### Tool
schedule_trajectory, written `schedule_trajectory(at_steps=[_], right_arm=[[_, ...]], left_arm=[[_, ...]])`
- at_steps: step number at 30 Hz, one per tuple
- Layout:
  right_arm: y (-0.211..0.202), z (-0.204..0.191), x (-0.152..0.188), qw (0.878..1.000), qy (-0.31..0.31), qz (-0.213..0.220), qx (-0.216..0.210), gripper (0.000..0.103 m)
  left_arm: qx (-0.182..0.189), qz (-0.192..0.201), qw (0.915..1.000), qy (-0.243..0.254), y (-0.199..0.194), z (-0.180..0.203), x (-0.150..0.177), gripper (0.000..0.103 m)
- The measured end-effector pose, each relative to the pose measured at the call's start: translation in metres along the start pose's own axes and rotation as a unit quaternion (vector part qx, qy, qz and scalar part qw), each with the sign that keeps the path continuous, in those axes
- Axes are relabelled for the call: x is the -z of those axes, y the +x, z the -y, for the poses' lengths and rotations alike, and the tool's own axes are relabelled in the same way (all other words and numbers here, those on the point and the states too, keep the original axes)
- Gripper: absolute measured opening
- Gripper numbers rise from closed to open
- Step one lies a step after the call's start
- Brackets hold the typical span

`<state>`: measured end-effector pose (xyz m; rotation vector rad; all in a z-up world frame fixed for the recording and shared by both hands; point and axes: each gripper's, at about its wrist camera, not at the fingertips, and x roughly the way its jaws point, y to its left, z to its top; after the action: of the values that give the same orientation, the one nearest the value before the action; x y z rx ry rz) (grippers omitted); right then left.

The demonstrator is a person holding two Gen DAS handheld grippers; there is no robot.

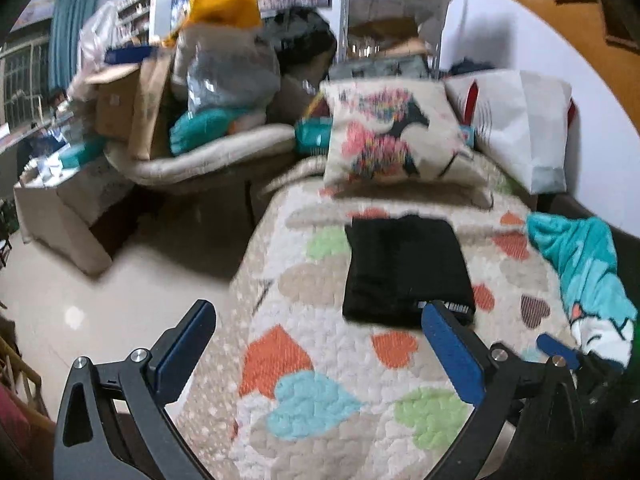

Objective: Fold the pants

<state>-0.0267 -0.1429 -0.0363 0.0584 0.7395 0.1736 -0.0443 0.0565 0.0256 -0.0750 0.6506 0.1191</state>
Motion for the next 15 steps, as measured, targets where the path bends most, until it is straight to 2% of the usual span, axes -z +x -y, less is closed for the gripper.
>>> schedule_trajectory(at_steps=[4, 15], right_arm=[[0.005, 0.002, 0.002, 1.000, 0.001, -0.012, 0.008, 0.080], [0.017, 0.008, 0.006, 0.999, 0.011, -0.032, 0.016, 0.080]], left_arm=[[0.005, -0.035, 0.9993, -0.012, 0.015, -0.001, 0.011, 0.103], [0.028, -0.065, 0.9975, 0.000, 0.035, 0.006, 0.023, 0.103]])
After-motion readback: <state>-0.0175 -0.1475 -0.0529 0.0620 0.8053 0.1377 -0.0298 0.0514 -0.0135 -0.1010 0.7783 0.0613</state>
